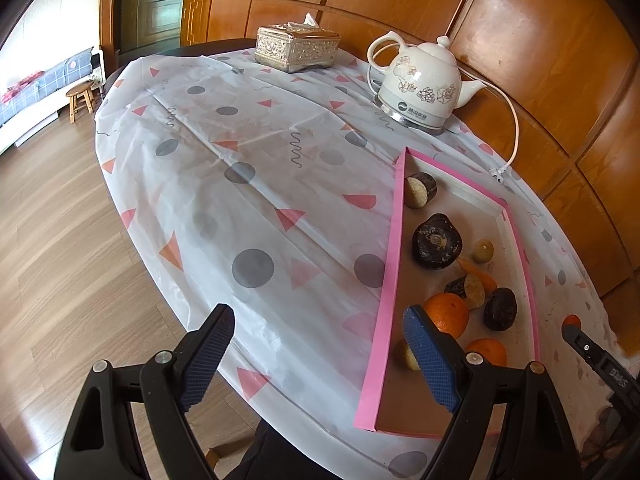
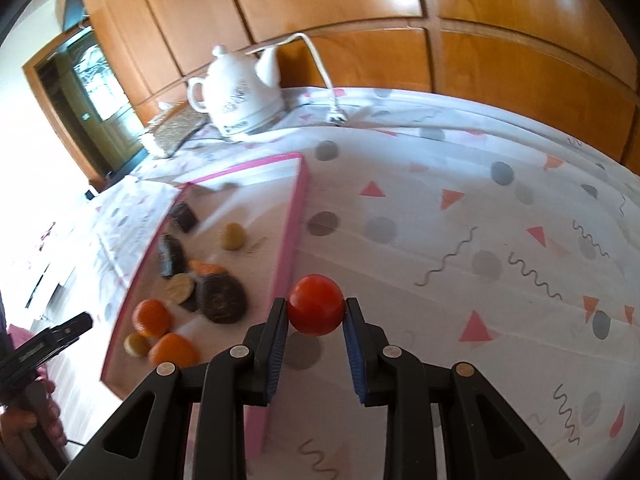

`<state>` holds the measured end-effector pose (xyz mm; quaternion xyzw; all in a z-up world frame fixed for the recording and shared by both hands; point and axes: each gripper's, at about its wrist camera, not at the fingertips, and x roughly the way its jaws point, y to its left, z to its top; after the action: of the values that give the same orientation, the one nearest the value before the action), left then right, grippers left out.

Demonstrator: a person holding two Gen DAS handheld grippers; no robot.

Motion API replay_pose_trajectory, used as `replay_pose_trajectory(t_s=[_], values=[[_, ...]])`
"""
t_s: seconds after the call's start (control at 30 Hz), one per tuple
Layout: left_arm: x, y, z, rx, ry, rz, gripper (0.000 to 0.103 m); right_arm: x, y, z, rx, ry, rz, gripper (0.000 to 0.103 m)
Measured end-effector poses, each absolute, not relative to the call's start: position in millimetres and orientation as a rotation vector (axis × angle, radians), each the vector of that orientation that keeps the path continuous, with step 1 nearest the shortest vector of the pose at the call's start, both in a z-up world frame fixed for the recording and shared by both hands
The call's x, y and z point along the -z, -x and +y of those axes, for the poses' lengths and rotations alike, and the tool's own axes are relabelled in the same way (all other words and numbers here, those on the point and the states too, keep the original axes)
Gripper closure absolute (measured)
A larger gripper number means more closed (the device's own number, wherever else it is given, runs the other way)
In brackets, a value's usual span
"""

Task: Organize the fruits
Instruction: 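Carry the tomato into the pink tray and open the right tool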

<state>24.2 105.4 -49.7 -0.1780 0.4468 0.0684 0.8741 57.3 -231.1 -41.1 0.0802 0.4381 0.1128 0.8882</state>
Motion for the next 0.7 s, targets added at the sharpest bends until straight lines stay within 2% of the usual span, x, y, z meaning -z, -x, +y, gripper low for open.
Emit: replay_pose_trajectory(t_s=[0.33, 0.7], values=[[49.3, -23.3, 110.2, -0.155, 0.395, 0.929, 0.016, 28.1, -40.5, -195.9, -0.366, -0.100, 0.893, 0.075], [53.5, -23.7, 123.8, -0.182, 0.428, 0.931, 0.016, 41.5, -38.6, -148.4, -0.460, 0.072, 0.942, 0.075]])
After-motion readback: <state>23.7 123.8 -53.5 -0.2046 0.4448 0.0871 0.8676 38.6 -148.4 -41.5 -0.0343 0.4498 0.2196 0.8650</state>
